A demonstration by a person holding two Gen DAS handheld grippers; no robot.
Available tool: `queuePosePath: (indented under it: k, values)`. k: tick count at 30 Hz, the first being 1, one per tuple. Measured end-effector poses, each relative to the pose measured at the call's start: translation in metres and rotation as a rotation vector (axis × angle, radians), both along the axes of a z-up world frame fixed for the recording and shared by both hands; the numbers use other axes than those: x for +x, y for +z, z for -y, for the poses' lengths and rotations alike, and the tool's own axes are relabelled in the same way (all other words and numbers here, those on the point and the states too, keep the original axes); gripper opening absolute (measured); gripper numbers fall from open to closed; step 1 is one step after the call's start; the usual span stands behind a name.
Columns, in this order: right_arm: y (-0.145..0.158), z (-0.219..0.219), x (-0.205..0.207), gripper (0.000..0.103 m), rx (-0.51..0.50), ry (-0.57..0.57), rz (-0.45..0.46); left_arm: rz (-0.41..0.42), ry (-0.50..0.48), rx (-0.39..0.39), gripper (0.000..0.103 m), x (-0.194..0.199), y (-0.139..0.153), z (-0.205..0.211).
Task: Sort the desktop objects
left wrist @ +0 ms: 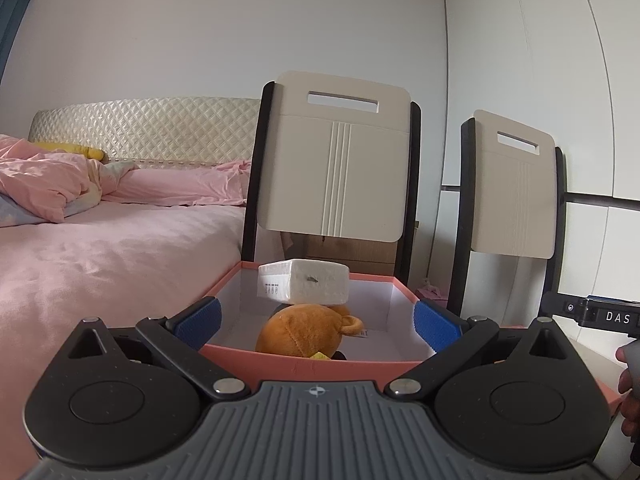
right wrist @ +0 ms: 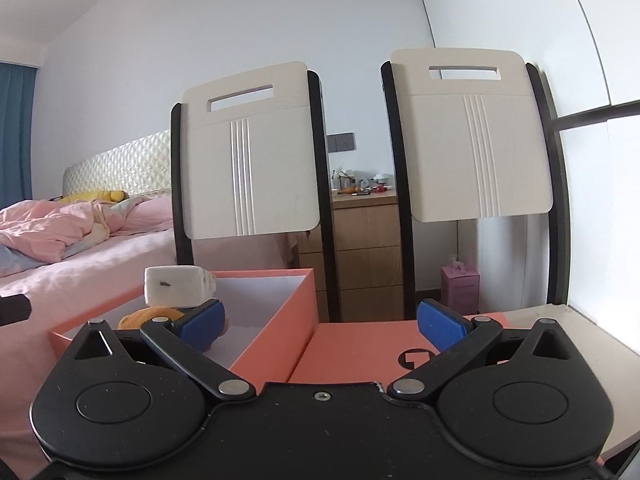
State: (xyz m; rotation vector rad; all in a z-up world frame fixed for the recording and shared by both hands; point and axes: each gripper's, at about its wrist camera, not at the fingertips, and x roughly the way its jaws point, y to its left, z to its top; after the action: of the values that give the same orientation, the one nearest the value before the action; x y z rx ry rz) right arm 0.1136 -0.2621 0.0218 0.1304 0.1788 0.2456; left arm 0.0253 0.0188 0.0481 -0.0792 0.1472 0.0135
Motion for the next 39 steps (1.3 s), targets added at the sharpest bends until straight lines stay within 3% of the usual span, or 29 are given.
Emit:
queuePosePath:
  k: [39]
  values:
    - [-0.0073,0.008,0.0008,0.102,0.019,-0.051,-0.015,0.004,-0.02,0.021,0.103,-0.0036,-0.0018,0.0057]
